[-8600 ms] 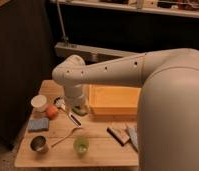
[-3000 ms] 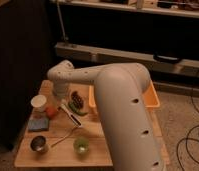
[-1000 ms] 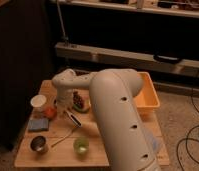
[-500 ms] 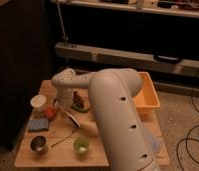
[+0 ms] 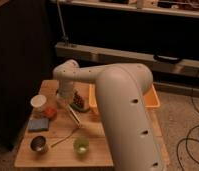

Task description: Place brush in tray

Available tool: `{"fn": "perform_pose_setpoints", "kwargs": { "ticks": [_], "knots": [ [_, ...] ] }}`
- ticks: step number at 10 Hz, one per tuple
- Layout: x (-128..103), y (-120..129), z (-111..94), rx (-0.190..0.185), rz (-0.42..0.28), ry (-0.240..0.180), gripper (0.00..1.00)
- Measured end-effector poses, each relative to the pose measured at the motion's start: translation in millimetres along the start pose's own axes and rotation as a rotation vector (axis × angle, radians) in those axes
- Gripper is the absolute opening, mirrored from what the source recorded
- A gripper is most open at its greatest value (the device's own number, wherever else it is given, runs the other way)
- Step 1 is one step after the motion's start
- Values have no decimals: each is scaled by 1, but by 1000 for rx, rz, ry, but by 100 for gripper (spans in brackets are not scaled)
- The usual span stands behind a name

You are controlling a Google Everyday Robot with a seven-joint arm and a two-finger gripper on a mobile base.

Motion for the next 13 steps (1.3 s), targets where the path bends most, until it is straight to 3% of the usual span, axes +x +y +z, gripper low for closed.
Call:
{"fn": "perform_pose_setpoints", "kwargs": {
  "ticks": [5, 6, 8, 11, 13],
  "knots": [
    [-4, -39, -130, 27, 96, -169, 0],
    [0, -57, -155, 29, 127, -188, 0],
    [16, -118, -198, 43, 239, -204, 0],
    [55, -199, -218, 70, 405, -182, 0],
    [74, -227, -204, 71, 475, -156, 0]
  ]
}}
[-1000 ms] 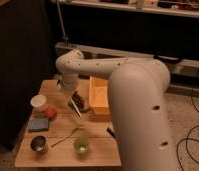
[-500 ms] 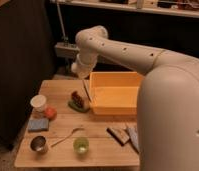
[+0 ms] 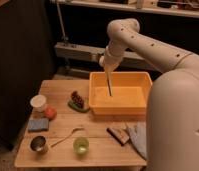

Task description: Place brush in tray

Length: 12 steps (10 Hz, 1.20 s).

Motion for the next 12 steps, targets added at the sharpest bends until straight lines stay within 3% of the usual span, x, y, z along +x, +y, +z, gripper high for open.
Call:
{"fn": "perform_pose_setpoints", "kwargs": {
  "ticks": [4, 6, 8, 12],
  "knots": [
    [23, -24, 80, -9, 65, 67, 0],
    [29, -38, 118, -19, 88, 114, 6],
    [32, -42, 146, -30, 101, 185, 27],
    [33, -50, 150, -48, 125, 197, 67]
  ]
}}
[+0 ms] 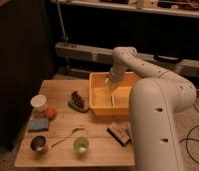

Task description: Place brush in tray

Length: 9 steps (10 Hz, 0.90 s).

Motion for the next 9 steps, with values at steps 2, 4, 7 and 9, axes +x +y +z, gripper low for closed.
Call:
{"fn": "perform_pose_setpoints", "kwargs": {
  "ticks": [2, 4, 7, 9],
  "knots": [
    [0, 0, 0, 0, 0, -1, 74],
    [-1, 1, 0, -1, -2, -2, 74],
    [-1, 1, 0, -1, -2, -3, 74],
    [-1, 1, 0, -1, -1, -3, 74]
  ]
}}
